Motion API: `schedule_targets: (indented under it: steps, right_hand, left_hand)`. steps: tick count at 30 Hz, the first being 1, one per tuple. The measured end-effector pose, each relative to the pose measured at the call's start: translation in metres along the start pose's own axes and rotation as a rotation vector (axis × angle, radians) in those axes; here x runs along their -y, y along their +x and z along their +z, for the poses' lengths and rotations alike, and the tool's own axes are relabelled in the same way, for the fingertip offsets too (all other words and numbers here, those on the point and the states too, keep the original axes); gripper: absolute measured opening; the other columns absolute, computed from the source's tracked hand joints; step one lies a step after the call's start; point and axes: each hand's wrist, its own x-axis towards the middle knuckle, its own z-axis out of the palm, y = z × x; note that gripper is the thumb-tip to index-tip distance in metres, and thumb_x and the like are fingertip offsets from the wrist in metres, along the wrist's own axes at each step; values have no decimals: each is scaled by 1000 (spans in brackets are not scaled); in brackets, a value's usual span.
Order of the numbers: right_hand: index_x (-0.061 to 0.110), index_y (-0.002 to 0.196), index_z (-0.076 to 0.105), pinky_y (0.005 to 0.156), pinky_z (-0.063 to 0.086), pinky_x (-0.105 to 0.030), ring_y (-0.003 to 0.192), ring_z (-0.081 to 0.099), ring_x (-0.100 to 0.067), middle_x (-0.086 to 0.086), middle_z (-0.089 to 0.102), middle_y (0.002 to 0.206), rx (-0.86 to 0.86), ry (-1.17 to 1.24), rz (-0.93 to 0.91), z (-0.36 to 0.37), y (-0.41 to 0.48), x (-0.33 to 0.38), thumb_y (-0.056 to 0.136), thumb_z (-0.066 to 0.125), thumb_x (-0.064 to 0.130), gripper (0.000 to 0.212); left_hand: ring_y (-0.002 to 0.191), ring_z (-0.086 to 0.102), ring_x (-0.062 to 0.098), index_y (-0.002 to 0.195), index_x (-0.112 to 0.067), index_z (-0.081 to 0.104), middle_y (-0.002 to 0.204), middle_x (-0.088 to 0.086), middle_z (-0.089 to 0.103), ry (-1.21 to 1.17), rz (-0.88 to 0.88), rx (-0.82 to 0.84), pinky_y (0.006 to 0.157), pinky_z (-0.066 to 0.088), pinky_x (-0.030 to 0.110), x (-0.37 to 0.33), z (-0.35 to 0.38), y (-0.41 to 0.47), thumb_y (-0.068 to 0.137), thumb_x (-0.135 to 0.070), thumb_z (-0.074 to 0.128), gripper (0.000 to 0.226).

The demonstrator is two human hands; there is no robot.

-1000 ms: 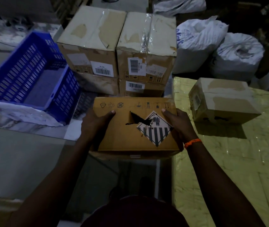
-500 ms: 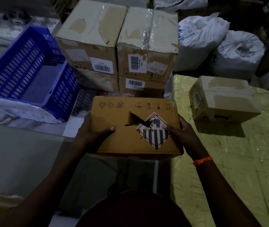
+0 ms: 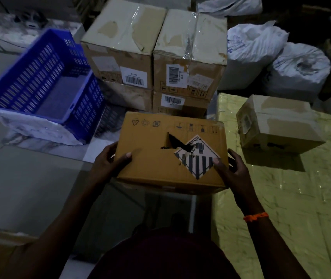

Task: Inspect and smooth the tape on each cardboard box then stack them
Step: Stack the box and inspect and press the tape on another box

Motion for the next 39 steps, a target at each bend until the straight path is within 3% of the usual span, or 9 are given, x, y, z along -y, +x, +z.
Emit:
schedule_targets:
  steps: [4,9,13,16,20,25,32,36,39]
  right_hand:
    - [51,130,54,89,56,-21,114,65,2,31,66,123,66,70,10,-11,-33,-23,75,70,78,64]
    - [52,136,46,103,46,-28,112,60,17,45,63,117,101,-15,-25,1,-51,-39,80,60,77,63]
    - [56,126,57,98,49,-31,115,63,4,28,70,120,16,1,-79,3,-44,-15,84,64,68,45]
    - [50,141,55,92,52,-31,122,62,-7,16,67,132,-13,7,-149,1,-28,6,87,75,55,58]
    - [45,148,50,80,58,-28,114,63,-7,16,63,134,-6,-61,-203,3,5,31,93,73,45,59]
    - [38,144,57,89,62,-47,110,69,-19,6,70,127,-15,-103,-173,18,53,47,92,71,52,56]
    - [30,128,69,88,61,-51,94,73,-24,-1,76,109,-64,-209,-124,34,90,58,73,63,68,67]
    - [24,136,65,98,52,-37,110,67,-27,-5,72,124,-157,-308,-107,48,93,55,94,61,54,52]
    - [22,145,55,104,49,-44,124,59,-35,-10,65,136,-211,-464,-148,56,90,49,96,49,63,64]
  left_hand:
    - [108,67,-1,134,-28,59,126,-12,66,-190,-23,-35,100,53,34,29,-6,-37,78,-74,70,73]
    - [111,62,-11,130,-31,62,113,-29,71,-191,46,-39,93,49,12,35,11,-61,99,-47,49,37]
    - [122,63,8,136,-23,63,127,-11,70,-137,151,-53,97,52,25,28,5,-52,91,-59,60,57]
    - [126,58,-1,143,-39,52,138,-21,61,-125,217,-65,97,50,22,16,-1,-41,89,-48,66,56]
    - [125,56,-6,151,-31,47,140,-14,58,-66,296,-132,90,48,9,2,-5,-19,86,-39,76,72]
    - [134,45,13,155,-35,39,151,-5,47,41,252,-161,105,43,37,-16,-3,20,79,-61,66,85]
    - [121,49,17,151,-23,47,144,11,57,131,221,-193,101,39,37,-43,8,58,101,-28,61,52]
    - [119,59,30,140,-16,57,122,5,64,327,200,-232,90,38,32,-49,18,72,104,-27,55,38]
    - [121,58,34,137,-11,55,125,12,63,480,246,-278,92,40,36,-49,26,76,105,-29,47,38]
